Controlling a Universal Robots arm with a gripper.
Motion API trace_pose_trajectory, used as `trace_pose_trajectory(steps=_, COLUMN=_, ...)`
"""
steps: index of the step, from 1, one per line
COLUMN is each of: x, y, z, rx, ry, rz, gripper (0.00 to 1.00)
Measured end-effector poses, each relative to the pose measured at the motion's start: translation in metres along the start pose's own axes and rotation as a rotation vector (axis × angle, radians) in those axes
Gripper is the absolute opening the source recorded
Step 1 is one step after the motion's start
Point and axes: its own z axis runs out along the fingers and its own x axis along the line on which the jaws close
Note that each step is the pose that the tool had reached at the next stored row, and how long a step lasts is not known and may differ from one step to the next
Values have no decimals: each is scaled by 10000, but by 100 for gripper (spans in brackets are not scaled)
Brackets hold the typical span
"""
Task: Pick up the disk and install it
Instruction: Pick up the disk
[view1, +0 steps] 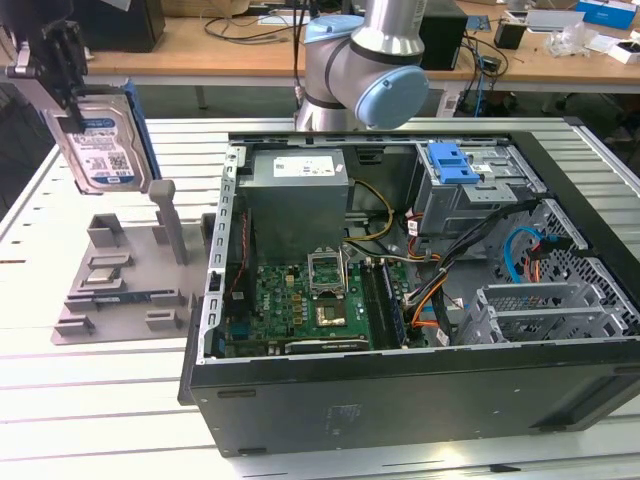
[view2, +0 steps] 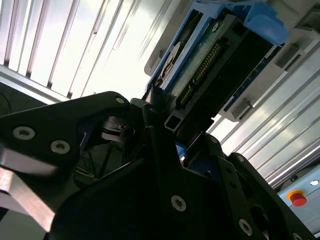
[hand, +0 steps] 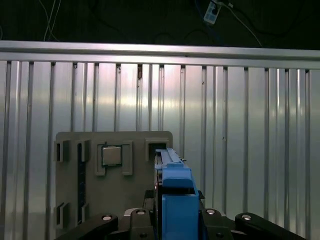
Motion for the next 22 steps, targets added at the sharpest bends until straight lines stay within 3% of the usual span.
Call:
trace_pose_trajectory(steps=9, x=-21, y=9, z=-190, rx=0, ry=0, rz=0, gripper=37)
trace_pose_trajectory(steps=12, x=-31, y=13, z=-294, rx=1, ry=0, rz=0, gripper=37)
trace_pose_trajectory(steps=16, x=-40, y=17, z=-368, rx=0, ry=0, rz=0, gripper=37)
trace_pose_trajectory(steps=22, x=-59, y=25, z=-539, rx=1, ry=0, rz=0, gripper=37)
